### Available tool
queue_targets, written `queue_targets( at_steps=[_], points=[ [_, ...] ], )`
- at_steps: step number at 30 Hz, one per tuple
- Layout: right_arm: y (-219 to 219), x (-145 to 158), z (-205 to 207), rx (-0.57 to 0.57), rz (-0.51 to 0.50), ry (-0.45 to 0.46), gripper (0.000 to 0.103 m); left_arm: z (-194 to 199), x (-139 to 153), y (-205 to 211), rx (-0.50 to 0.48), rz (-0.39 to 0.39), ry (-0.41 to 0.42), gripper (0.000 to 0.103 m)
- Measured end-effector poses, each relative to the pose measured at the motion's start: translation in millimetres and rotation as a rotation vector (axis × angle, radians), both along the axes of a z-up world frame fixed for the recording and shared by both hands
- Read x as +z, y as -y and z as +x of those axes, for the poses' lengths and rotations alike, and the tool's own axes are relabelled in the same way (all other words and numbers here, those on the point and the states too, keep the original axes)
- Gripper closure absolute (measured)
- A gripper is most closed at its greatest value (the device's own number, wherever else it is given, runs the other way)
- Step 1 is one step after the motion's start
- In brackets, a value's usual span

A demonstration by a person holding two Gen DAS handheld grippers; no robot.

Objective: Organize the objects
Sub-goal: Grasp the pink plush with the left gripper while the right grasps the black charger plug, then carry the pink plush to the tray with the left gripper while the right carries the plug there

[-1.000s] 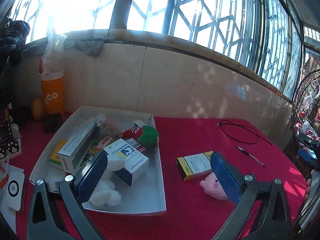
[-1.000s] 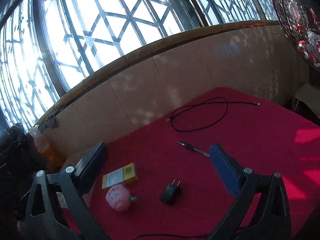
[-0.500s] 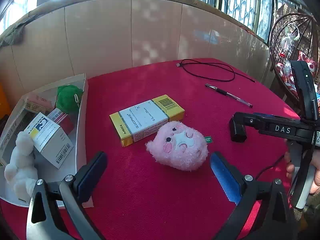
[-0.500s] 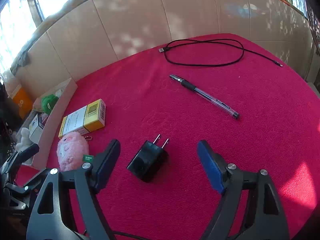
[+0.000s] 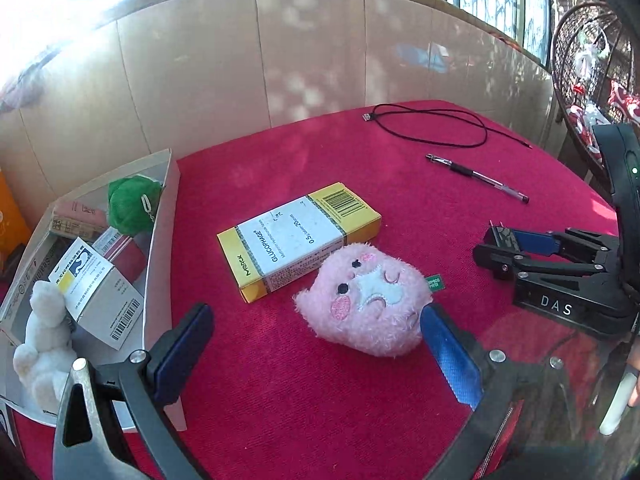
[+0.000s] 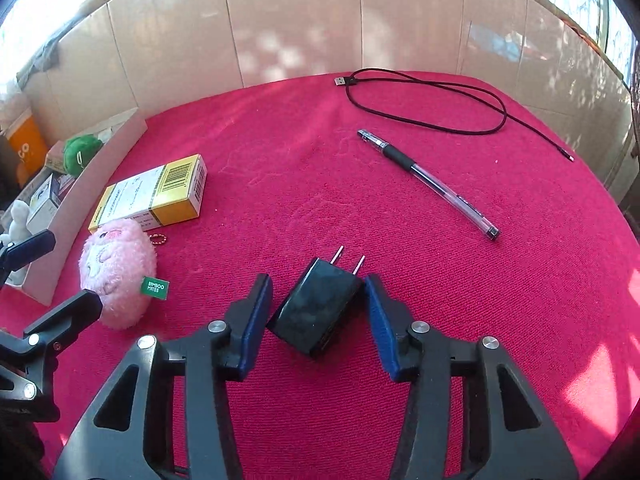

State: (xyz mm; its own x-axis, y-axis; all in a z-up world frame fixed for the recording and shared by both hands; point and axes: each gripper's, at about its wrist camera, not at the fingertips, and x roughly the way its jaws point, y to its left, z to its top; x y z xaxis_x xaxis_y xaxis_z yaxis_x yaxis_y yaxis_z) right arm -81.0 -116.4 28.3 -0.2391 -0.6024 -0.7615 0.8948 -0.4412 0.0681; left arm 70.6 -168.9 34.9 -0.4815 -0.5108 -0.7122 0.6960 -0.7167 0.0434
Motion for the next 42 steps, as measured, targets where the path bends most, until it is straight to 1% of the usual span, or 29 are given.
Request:
queue_targets(
  at_steps=[3,6,9,11,15,19,20,21,22,23,25,27,30,35,38,42],
  points=[
    [-8.8,1.2,-1.8,0.013,0.001,0.000,0.056,0.6,0.1,0.3,0.000,0.001,-0.005,0.000],
    [-19.5,1.1,-13.2,-0.013,-0.013,0.023,0.056,0.1,0.1,1.9,-0.005,0.008,-0.021,0.000],
    [-24.1,0.2,-22.9,-0.031,-0.036,0.058,0.056,-5.7,-0.5,1.6,-0.030,0.019,-0.031,0.000],
    [-24.6,-0.2,-23.3,-0.030,-0.035,0.056,0.056,-12.2,-1.7,2.0,-0.046,0.021,-0.031,0.000],
    [-25.9,-0.4,-25.9,-0.031,-0.051,0.080,0.056,-28.1,-11.8,10.2,-0.044,0.029,0.005,0.000],
    [-26.7,-0.3,-26.2,-0.031,-0.057,0.088,0.056,-40.6,-24.3,13.9,-0.060,0.089,0.026,0.000],
    [-27.0,-0.3,-26.6,-0.031,-0.058,0.090,0.056,-41.0,-27.0,12.1,-0.068,0.102,0.020,0.004],
    [-27.1,-0.1,-26.6,-0.031,-0.059,0.091,0.056,-40.3,-29.3,9.9,-0.075,0.110,0.015,0.022],
    [-27.0,-0.1,-26.6,-0.031,-0.058,0.090,0.056,-39.4,-29.8,8.0,-0.066,0.102,0.024,0.029],
    [-27.0,-0.1,-26.6,-0.031,-0.059,0.092,0.056,-36.4,-26.8,7.0,-0.059,0.097,0.009,0.036],
    [-26.8,-0.1,-26.3,-0.030,-0.059,0.092,0.056,-28.2,-23.3,6.8,-0.061,0.136,-0.042,0.037],
    [-27.1,0.0,-26.5,-0.030,-0.060,0.094,0.056,-22.4,-22.3,1.8,-0.059,0.145,-0.066,0.037],
    [-26.8,-0.1,-26.0,-0.030,-0.063,0.096,0.056,-17.2,-18.1,-10.4,-0.076,0.129,-0.086,0.038],
    [-29.5,2.1,-26.3,-0.035,-0.080,0.101,0.056,-9.4,1.0,-24.7,-0.104,0.074,-0.139,0.038],
    [-32.7,5.9,-23.8,-0.045,-0.098,0.084,0.056,-3.3,12.8,-29.3,-0.107,0.051,-0.175,0.038],
    [-33.9,9.9,-19.8,-0.039,-0.109,0.089,0.056,5.8,25.1,-31.0,-0.090,0.028,-0.220,0.038]
  ],
)
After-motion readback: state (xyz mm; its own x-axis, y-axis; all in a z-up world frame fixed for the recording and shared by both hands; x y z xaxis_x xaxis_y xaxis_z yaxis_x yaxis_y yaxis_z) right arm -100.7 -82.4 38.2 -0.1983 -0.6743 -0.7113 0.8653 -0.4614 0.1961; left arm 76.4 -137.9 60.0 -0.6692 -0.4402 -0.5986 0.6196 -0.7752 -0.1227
